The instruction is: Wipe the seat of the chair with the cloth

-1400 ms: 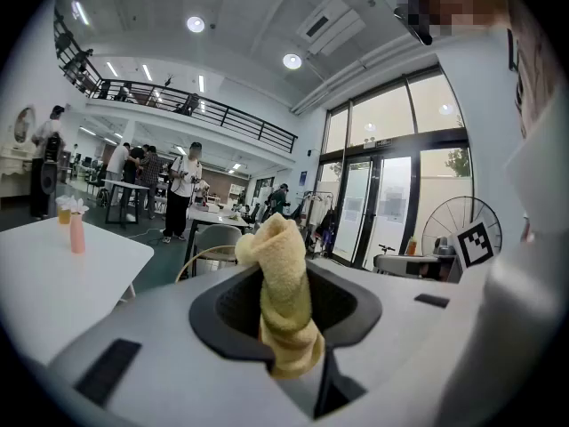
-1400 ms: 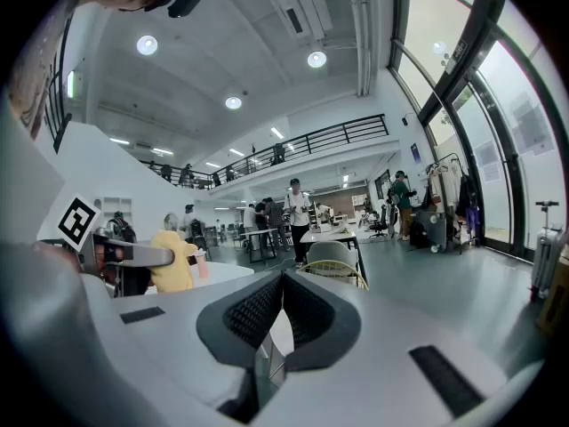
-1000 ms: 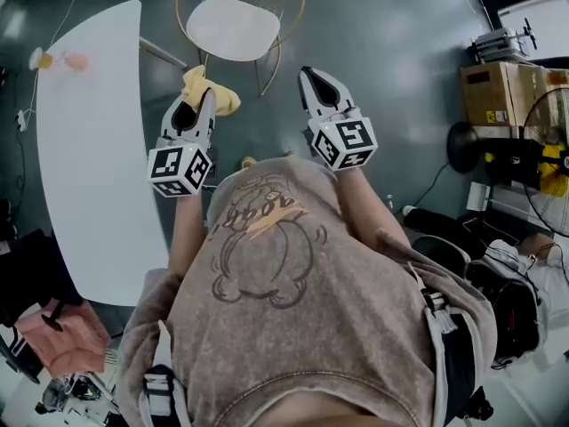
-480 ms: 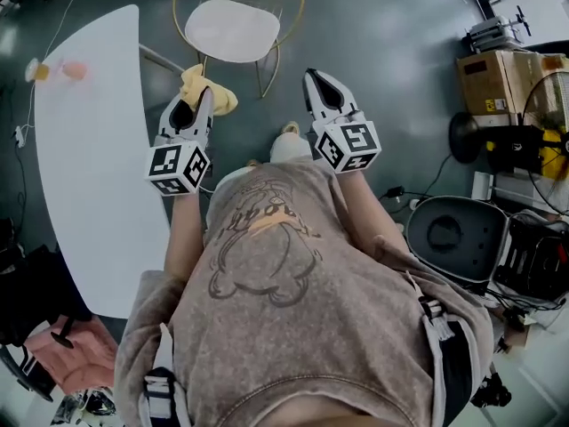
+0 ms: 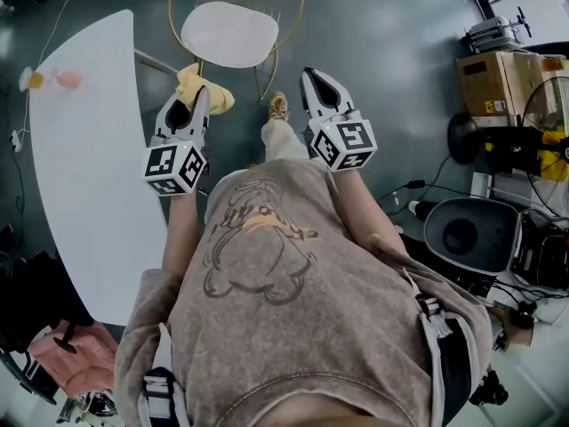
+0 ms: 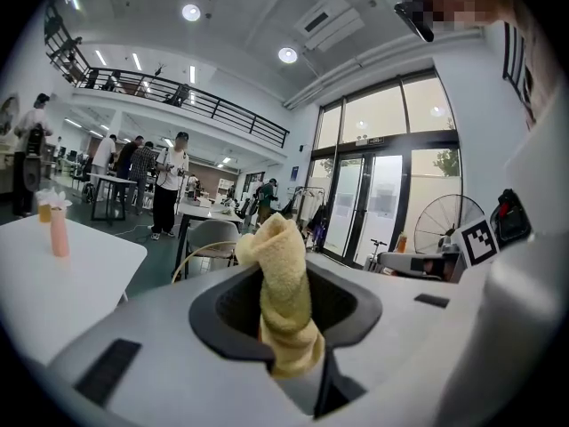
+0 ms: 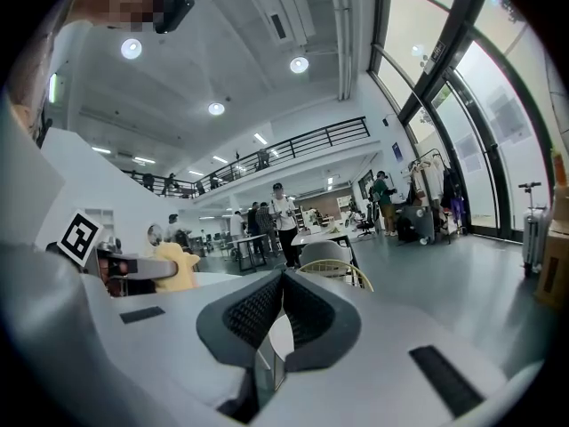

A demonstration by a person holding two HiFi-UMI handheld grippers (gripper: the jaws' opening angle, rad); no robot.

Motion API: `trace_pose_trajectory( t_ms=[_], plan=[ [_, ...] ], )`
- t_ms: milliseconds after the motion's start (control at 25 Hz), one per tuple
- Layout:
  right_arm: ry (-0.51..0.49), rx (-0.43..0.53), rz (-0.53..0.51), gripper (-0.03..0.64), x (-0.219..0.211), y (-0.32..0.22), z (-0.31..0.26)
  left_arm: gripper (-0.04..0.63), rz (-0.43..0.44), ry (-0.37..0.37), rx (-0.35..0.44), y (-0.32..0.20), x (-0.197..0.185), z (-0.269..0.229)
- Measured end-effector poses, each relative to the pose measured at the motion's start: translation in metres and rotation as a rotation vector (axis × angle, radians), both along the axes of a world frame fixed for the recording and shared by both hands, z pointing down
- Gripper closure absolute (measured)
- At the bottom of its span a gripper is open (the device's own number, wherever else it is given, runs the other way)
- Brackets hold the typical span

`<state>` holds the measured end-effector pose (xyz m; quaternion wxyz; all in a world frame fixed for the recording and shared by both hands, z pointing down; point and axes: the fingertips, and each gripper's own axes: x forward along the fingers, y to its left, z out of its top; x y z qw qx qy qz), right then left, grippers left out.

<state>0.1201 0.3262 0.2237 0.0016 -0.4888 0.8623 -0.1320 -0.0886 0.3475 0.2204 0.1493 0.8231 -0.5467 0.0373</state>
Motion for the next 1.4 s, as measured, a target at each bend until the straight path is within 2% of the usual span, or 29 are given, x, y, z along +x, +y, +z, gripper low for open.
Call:
trace_pose_trajectory(
  t_ms=[280,560,920,1160,1400],
  plan=[
    [0.012,-0.014,-0.015,0.589,-0.017,-0.052,0.01,0.476,-0.006,0.012,-0.02,-0.05,-0.008,0.01],
    [0.01,-0.047,-0.029,0.589,-0.041,-0.128,0.011,0.476,-0.018,0.033,-0.048,-0.127,-0.031,0.009],
    [0.002,-0.064,-0.049,0.589,-0.013,-0.231,0.004,0.476,-0.048,0.031,-0.051,-0.232,-0.01,-0.006],
    [0.002,-0.068,-0.081,0.589,0.007,-0.292,0.007,0.476,-0.085,0.024,-0.061,-0.283,0.008,-0.002],
    [0.028,-0.064,-0.112,0.589,-0.01,-0.325,0.005,0.476,-0.118,0.032,-0.062,-0.309,-0.013,-0.001]
  ],
)
